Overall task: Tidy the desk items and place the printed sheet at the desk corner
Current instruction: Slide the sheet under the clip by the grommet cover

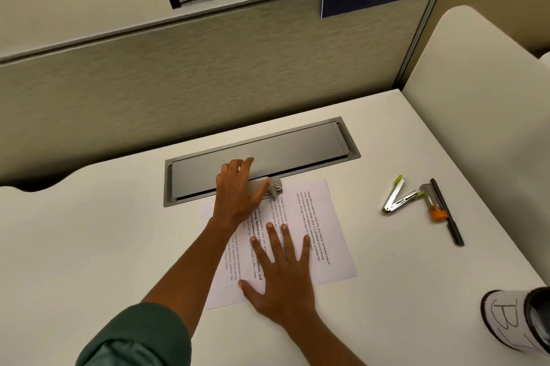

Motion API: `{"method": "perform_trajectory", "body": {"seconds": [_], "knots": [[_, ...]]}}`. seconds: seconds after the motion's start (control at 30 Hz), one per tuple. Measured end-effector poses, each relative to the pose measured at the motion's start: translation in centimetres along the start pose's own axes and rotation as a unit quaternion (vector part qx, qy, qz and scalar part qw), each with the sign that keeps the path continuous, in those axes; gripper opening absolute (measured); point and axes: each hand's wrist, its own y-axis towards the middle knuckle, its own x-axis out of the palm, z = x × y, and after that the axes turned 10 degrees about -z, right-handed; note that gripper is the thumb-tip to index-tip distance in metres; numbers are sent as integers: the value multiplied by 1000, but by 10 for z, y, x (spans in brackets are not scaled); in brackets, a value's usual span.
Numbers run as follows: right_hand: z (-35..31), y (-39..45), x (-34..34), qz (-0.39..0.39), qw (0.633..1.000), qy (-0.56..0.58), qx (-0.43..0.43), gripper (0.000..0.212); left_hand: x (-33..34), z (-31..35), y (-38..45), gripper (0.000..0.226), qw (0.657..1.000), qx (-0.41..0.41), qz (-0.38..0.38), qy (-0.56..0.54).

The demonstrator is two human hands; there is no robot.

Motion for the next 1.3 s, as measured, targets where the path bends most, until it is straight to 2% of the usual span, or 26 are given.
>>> {"method": "perform_trajectory", "body": {"seconds": [0.2, 0.37, 0.43, 0.57, 0.67, 0.8, 0.97, 1.07, 1.3], "knots": [[-2, -4, -4, 4, 1000, 17, -3, 86, 5, -11, -34, 85, 999, -45, -21, -16], [-4, -5, -13, 30, 998, 55, 7, 86, 7, -16, -50, 83, 997, -67, -31, -15], [-4, -5, -15, 68, 992, 106, 11, 83, 6, -17, -52, 81, 997, -74, -30, -14], [2, 2, -30, 167, 956, 233, 61, 65, 8, -18, -54, 74, 996, -83, -25, -15], [14, 21, -51, 211, 962, 152, 78, 53, 11, -19, -55, 68, 995, -95, -27, -12], [37, 61, -82, 99, 988, 56, 103, 58, 12, -18, -54, 66, 993, -115, -26, -11], [57, 98, -96, -3, 995, -26, 93, 62, 12, -22, -53, 60, 993, -113, -13, -13], [60, 105, -92, -17, 996, -35, 82, 60, 11, -23, -50, 57, 994, -112, -13, -10], [56, 113, -87, 13, 996, -18, 82, 51, 13, -26, -47, 54, 995, -102, -16, -14]]}}
